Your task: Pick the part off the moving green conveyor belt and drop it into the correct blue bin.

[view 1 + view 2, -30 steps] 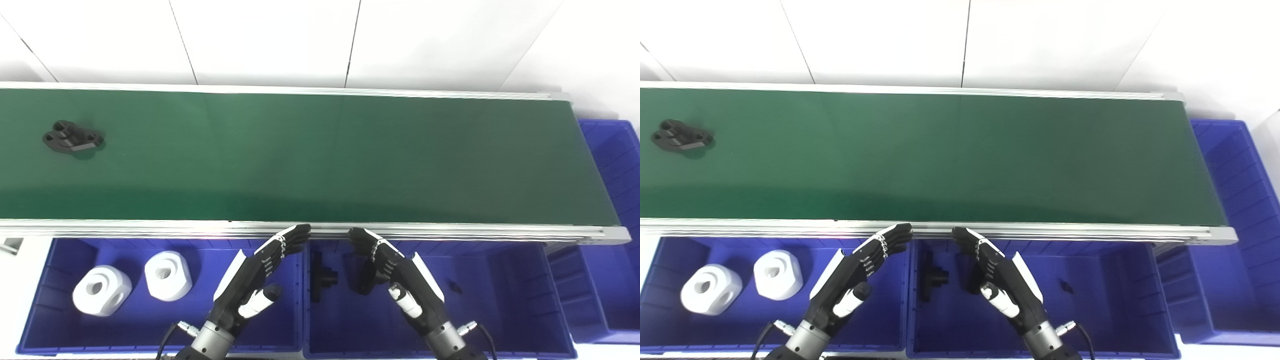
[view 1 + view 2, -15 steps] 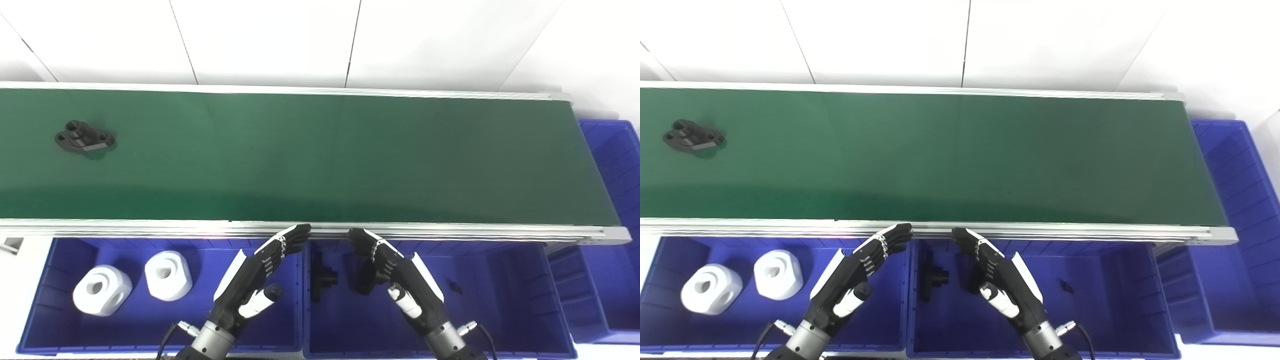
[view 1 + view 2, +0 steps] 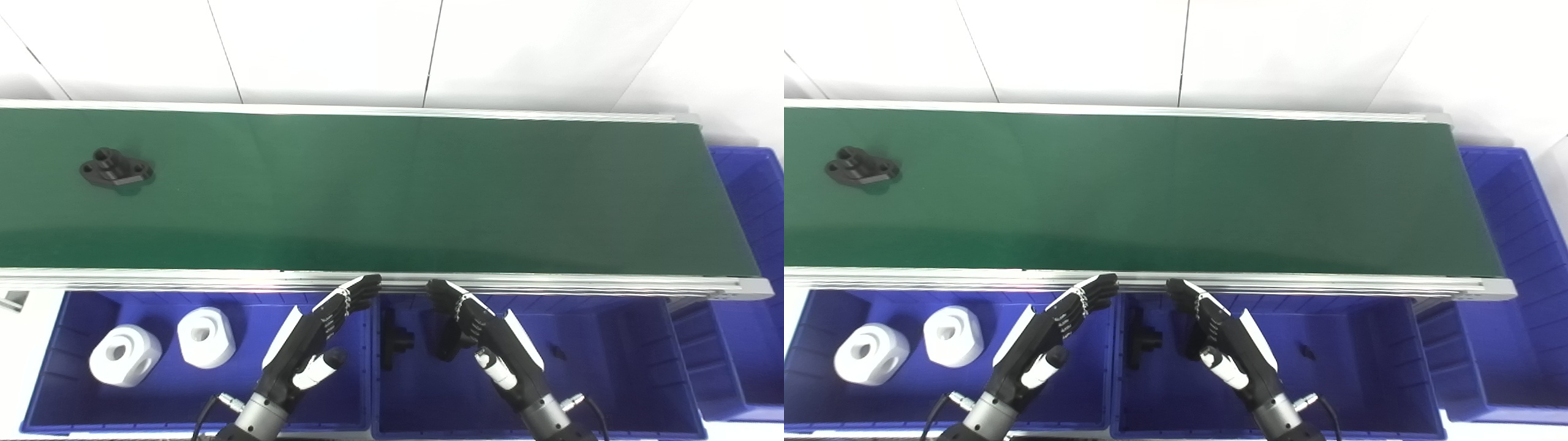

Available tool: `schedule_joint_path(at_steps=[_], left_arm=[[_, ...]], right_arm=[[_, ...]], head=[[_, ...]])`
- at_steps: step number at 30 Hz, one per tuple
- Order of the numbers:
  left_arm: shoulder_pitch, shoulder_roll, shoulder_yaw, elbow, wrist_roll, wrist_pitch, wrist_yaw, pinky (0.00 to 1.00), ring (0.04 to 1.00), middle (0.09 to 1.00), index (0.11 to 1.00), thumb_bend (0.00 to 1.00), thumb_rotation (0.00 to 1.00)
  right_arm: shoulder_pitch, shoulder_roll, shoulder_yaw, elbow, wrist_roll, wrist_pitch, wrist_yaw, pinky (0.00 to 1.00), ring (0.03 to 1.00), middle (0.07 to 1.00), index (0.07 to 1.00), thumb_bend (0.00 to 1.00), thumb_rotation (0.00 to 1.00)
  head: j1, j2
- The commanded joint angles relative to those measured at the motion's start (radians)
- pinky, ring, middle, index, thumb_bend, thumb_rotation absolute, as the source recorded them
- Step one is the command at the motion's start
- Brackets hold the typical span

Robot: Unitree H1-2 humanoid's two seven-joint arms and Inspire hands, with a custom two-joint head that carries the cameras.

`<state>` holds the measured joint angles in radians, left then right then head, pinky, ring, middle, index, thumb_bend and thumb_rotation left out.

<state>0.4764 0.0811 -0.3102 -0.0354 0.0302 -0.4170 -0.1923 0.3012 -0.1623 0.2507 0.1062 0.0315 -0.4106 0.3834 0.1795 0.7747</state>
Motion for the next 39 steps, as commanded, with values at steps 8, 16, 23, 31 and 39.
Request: schedule_joint_path(at_steps=[8, 16, 23, 31, 39], left_arm=[[-0.003, -0.002, 0.000, 0.002, -0.006, -0.028, -0.002, 0.87, 0.888, 0.874, 0.851, 0.82, 0.89], [-0.031, 0.002, -0.009, 0.096, 0.007, -0.052, -0.004, 0.85, 0.880, 0.868, 0.844, 0.81, 0.88], [-0.075, -0.001, -0.020, 0.164, 0.021, -0.053, 0.007, 0.81, 0.858, 0.847, 0.817, 0.82, 0.83], [-0.103, -0.006, -0.033, 0.203, 0.035, -0.053, 0.030, 0.78, 0.843, 0.832, 0.801, 0.87, 0.82], [-0.121, -0.006, -0.036, 0.231, 0.039, -0.053, 0.034, 0.79, 0.845, 0.836, 0.802, 0.87, 0.81]], right_arm=[[-0.004, 0.004, -0.002, -0.003, 0.012, -0.059, 0.010, 0.86, 0.890, 0.886, 0.875, 0.88, 0.91], [-0.019, 0.004, -0.015, 0.077, 0.008, -0.059, 0.018, 0.84, 0.878, 0.875, 0.860, 0.90, 0.91], [-0.053, 0.023, -0.057, 0.161, 0.030, -0.059, 0.070, 0.82, 0.854, 0.846, 0.841, 0.91, 0.89], [-0.074, 0.034, -0.098, 0.199, 0.029, -0.059, 0.116, 0.80, 0.847, 0.848, 0.839, 0.90, 0.89], [-0.095, 0.037, -0.113, 0.229, 0.018, -0.059, 0.136, 0.81, 0.854, 0.847, 0.837, 0.91, 0.89]], head=[[0.005, -0.021], [0.086, -0.154], [0.132, -0.226], [0.162, -0.243], [0.172, -0.257]])
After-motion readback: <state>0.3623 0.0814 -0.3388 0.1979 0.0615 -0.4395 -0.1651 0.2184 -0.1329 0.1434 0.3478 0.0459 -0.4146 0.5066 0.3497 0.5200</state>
